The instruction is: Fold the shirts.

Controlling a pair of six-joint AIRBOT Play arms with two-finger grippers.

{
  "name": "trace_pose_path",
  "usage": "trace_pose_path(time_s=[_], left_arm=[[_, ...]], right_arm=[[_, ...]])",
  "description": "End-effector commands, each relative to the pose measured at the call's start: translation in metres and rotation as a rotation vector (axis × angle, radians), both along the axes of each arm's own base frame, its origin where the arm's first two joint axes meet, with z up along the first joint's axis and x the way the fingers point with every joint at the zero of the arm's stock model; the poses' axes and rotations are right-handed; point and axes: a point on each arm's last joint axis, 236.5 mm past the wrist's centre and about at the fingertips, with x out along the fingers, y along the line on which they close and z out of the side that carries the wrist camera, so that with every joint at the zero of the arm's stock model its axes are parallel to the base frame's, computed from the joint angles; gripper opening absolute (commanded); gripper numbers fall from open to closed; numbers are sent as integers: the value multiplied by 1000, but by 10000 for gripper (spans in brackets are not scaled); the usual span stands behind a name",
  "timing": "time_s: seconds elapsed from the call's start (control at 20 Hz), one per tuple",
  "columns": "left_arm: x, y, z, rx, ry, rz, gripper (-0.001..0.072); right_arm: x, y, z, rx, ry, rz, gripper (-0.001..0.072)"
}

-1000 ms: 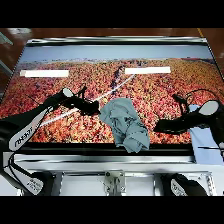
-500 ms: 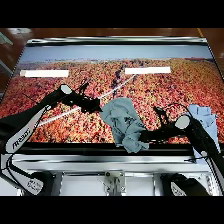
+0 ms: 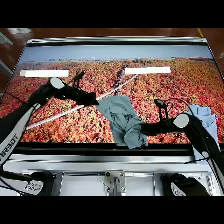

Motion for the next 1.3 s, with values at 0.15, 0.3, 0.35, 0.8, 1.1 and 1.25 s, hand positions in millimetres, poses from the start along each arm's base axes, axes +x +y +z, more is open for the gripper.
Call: trace_pose_path(time_s=[0.15, 0.3, 0.35, 0.8, 1.1, 1.25], left_arm=[[29, 75, 222, 69, -567, 94, 39], [-3, 93, 378, -9, -944, 196, 39], [-21, 97, 419, -36, -1045, 219, 39], [-114, 119, 474, 44, -1165, 199, 39], [-90, 160, 419, 316, -1022, 229, 40], [-72, 176, 404, 407, -990, 251, 40]], right_arm=[[83, -43, 186, -204, -590, 16, 69], [89, -44, 328, -132, -969, -68, 68], [83, -43, 361, -98, -1050, -86, 68], [34, -34, 363, -108, -915, 38, 69], [-45, 2, 271, 31, -334, 179, 69], [-62, -1, 207, 10, -104, 178, 69]])
